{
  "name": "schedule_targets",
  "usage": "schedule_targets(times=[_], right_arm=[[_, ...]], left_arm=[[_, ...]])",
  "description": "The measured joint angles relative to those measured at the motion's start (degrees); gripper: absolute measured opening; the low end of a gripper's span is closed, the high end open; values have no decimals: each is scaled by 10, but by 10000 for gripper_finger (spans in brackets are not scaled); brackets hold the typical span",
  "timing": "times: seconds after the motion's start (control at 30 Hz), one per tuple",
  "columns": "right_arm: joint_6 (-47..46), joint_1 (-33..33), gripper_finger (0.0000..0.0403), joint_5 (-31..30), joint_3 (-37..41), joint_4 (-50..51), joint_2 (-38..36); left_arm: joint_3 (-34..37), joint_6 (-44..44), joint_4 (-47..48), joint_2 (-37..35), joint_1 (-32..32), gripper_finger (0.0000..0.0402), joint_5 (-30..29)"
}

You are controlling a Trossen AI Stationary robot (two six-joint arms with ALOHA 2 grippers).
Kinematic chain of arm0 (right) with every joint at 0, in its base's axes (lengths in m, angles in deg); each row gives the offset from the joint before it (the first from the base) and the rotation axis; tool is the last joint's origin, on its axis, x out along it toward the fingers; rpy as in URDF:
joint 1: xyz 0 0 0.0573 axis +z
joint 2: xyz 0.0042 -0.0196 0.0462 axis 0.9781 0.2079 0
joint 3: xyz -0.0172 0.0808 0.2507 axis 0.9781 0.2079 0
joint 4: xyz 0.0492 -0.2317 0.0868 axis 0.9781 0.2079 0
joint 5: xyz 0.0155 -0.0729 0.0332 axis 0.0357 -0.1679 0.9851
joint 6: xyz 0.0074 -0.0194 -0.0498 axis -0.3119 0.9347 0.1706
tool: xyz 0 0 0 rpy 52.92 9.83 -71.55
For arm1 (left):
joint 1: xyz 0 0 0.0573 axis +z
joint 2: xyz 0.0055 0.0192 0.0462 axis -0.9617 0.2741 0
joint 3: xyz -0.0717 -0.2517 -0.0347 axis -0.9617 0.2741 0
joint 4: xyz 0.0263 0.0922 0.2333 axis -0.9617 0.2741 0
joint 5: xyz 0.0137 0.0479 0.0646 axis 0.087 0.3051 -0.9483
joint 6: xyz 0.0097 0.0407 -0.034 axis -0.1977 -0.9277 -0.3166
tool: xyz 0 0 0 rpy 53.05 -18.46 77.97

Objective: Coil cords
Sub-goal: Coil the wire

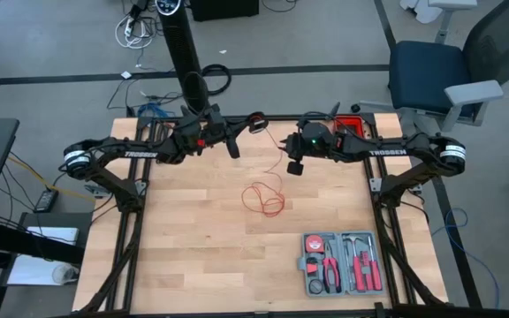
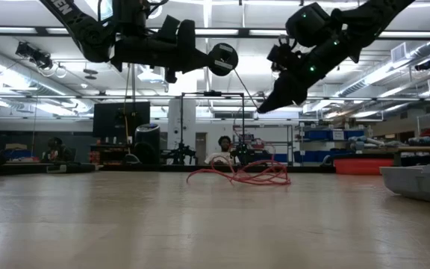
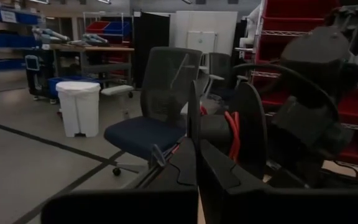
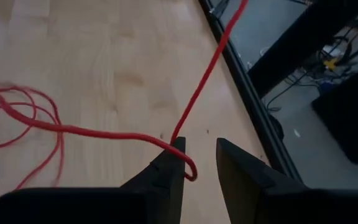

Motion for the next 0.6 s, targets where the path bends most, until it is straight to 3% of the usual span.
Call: schedule_targets(times=[0.43,0.6], right_arm=[[-54,-1,95,17,25,9,-7],[-53,-4,95,72,30,2,-7]], left_arm=[[0,3,8,0,2,1,2],[0,8,26,0,9,1,-4]])
